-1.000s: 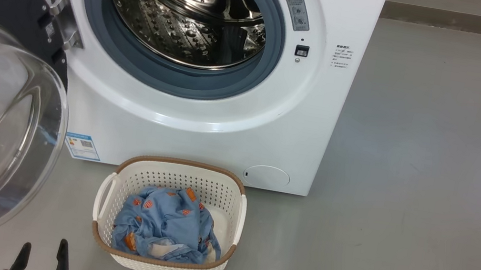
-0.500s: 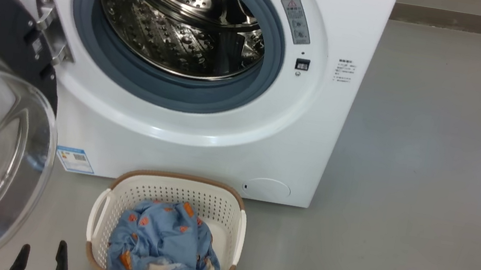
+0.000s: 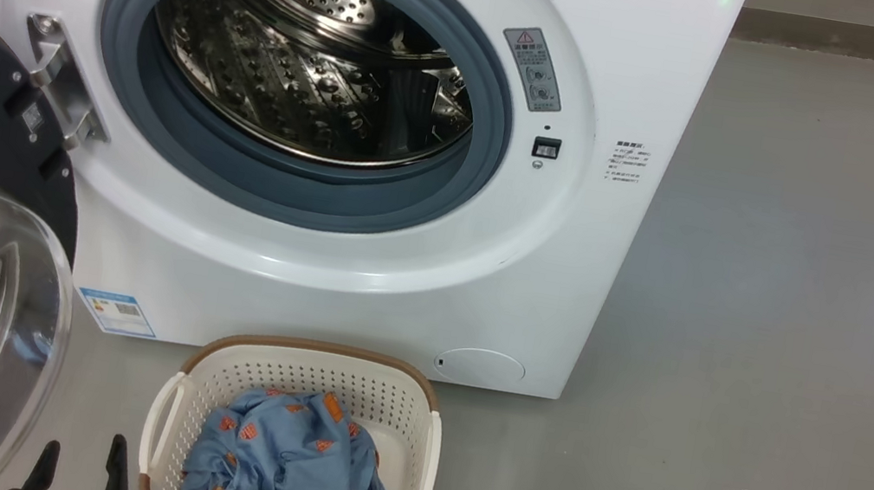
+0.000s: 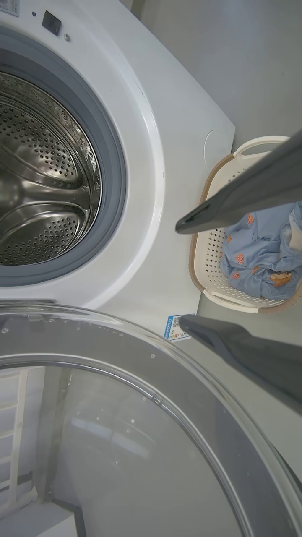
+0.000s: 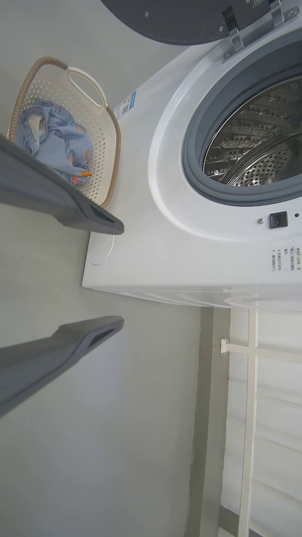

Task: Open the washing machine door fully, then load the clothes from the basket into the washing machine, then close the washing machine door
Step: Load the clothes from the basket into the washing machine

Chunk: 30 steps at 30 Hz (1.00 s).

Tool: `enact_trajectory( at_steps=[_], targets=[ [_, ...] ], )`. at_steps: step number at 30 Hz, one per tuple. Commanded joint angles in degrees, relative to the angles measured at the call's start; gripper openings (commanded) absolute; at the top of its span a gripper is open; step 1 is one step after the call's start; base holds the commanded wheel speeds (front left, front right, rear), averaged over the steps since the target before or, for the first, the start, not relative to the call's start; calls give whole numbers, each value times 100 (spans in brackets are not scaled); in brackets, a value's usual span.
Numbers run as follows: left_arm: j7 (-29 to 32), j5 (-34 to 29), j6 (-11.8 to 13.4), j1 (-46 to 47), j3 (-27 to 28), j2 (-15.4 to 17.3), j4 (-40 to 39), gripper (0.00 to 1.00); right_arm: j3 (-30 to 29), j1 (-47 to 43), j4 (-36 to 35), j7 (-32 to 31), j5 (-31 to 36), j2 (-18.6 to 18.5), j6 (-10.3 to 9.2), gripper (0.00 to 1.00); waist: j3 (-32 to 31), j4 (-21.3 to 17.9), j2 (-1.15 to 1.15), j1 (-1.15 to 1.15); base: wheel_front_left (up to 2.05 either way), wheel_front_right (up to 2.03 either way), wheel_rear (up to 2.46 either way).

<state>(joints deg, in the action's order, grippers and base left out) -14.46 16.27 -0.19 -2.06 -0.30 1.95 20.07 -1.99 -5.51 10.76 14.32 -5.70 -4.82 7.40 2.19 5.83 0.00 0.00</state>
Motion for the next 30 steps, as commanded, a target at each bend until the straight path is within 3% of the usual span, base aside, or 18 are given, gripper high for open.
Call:
enact_trajectory(
  at_steps=[1,17,30],
  targets=[
    [-53,27,31,159,154,93,-120,100,139,242,-144,68,14,-29,9,100,14,-1,0,0,0,0,0],
    [-53,-95,55,202,-78,93,-43,100,175,357,-158,68,11,-9,9,100,166,-154,0,0,0,0,0],
    [-17,-169,-265,941,-288,179,794,100,305,791,-363,68,15,44,9,100,931,-747,0,0,0,0,0]
  ],
)
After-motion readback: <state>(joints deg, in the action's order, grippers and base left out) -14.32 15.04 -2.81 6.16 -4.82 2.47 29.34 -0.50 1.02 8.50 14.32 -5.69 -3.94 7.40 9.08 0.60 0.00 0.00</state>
